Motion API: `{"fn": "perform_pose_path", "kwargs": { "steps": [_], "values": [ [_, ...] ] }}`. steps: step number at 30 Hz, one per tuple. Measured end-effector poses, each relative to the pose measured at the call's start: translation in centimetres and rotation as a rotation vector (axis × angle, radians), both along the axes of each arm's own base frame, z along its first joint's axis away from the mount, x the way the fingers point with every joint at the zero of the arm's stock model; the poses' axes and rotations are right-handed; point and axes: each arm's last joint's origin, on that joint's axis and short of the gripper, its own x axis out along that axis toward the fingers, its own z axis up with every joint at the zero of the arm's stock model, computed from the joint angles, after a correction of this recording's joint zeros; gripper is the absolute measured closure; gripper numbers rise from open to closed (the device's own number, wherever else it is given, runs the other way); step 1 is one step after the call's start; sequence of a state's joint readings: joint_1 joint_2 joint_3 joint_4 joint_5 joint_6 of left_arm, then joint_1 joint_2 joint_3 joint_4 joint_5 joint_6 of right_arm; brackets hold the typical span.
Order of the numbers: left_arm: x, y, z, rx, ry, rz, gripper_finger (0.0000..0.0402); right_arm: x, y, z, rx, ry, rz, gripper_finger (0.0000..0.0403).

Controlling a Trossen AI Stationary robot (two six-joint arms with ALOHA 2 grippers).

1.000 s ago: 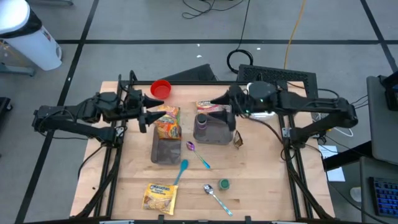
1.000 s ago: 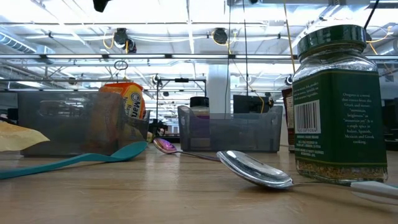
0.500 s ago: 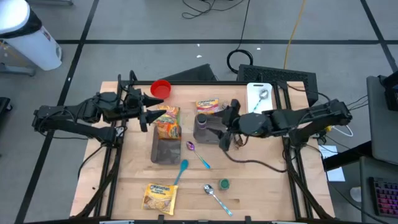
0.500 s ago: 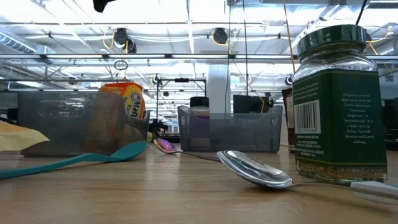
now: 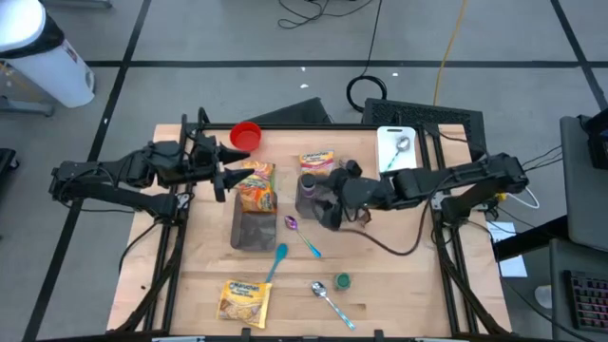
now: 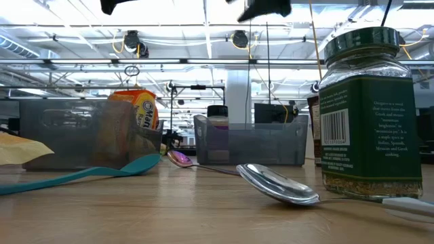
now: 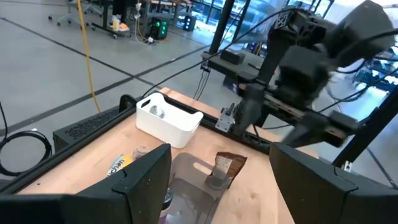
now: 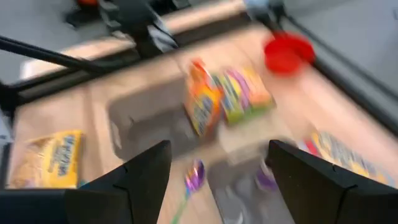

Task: Pick & Place Food Item
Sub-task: Put the orange spice bag into the right black bin

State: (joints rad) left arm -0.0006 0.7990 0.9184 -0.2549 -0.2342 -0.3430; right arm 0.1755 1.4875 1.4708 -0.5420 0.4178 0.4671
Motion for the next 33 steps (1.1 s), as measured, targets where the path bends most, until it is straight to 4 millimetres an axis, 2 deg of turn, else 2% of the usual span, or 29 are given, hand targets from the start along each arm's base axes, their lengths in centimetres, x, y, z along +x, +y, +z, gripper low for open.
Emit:
{"fn": "perform_pose_path", "kwargs": {
  "steps": [5, 11, 14, 23, 33],
  "values": [
    [0.0, 0.0, -0.2, -0.001, 0.018, 0.000, 0.0124, -1.5, -1.0, -1.5, 0.124, 0.164, -0.161, 0.0138],
    [-0.1, 0.0, -0.4, 0.002, 0.045, 0.002, 0.0124, -3.5, -1.5, -2.8, 0.196, 0.350, -0.317, 0.0138],
    [-0.1, 0.0, -0.5, 0.001, 0.051, 0.002, 0.0124, -4.1, -1.3, -3.1, 0.237, 0.416, -0.334, 0.0138],
    [-0.1, 0.0, -0.5, -0.001, 0.056, 0.003, 0.0124, -4.8, -0.5, -3.6, 0.308, 0.471, -0.380, 0.0138],
    [-0.1, 0.0, -0.5, 0.000, 0.057, 0.003, 0.0124, -5.6, -0.3, -8.2, 0.443, 0.597, -0.439, 0.0138]
  ]
}}
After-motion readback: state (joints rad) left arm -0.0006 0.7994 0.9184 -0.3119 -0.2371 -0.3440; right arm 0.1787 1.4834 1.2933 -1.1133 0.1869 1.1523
